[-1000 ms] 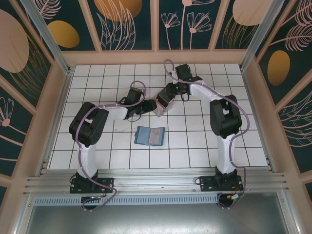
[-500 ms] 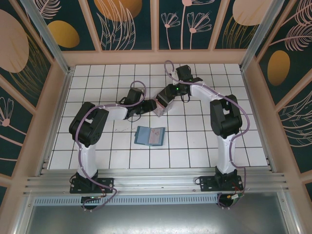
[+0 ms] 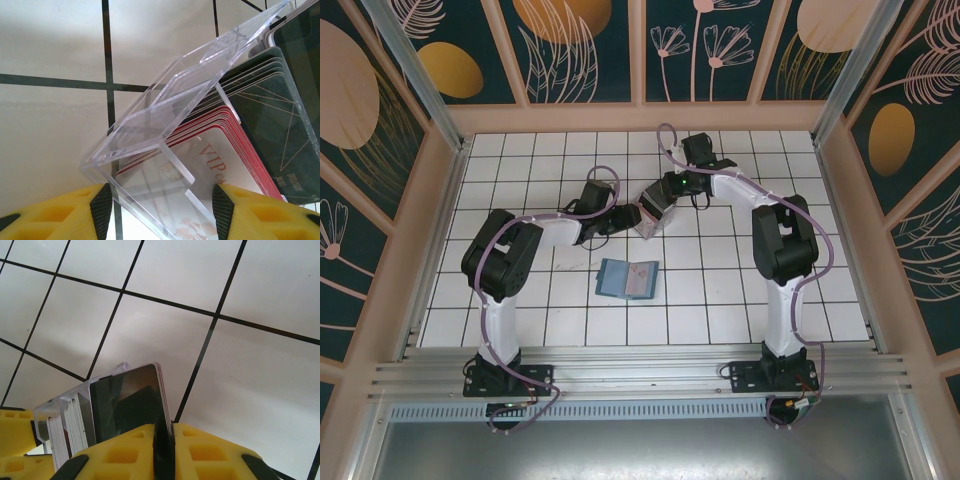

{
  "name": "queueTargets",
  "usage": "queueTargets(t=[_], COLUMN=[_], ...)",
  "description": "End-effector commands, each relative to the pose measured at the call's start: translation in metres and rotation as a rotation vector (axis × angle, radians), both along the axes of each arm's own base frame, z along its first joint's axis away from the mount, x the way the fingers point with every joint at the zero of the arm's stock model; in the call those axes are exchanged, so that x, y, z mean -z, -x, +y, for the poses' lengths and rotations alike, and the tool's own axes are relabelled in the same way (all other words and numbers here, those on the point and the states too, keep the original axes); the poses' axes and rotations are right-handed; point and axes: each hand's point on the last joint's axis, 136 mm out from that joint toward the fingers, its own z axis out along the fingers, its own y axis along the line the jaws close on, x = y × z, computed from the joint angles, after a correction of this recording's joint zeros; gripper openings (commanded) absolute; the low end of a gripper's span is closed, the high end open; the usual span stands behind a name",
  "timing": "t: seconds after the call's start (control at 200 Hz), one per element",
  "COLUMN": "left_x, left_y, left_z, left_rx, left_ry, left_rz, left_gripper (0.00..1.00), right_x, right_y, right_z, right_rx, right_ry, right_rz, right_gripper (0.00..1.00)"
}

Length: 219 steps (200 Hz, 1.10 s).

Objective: Put the credit cards into the card holder
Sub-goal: Pick up the credit card from the storage box.

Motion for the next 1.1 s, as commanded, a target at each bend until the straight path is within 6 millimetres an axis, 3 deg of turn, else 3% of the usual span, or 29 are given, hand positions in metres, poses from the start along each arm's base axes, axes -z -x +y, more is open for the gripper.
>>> queueTargets(t=[0.0, 0.385, 0.636, 1.091], left_x=[0.022, 0.024, 0.025, 0.024], left_y=[0.010, 0.009, 0.011, 0.011], left_z=[0.011, 0.009, 0.010, 0.010], left_rx=[-0.011, -0.008, -0.008, -0.009], left_ry=[-0.054, -0.052, -0.054, -0.051], left_rz=[0.076, 0.079, 0.082, 0.082], left_gripper=[0.58, 0.58, 0.58, 0.58], right_x=[-0.016, -0.020, -0.039, -0.021], right_y=[0.016, 0.017, 0.017, 0.027], right_z=[0.017, 0.019, 0.017, 0.014], right_rx=[-0.071, -0.085, -0.079, -0.125], right_ry=[-0.046, -0.060, -0.070, -0.001], right_rz=[-0.004, -0.011, -0.052, -0.003], right_gripper=[0.16, 0.11, 0.04, 0.01])
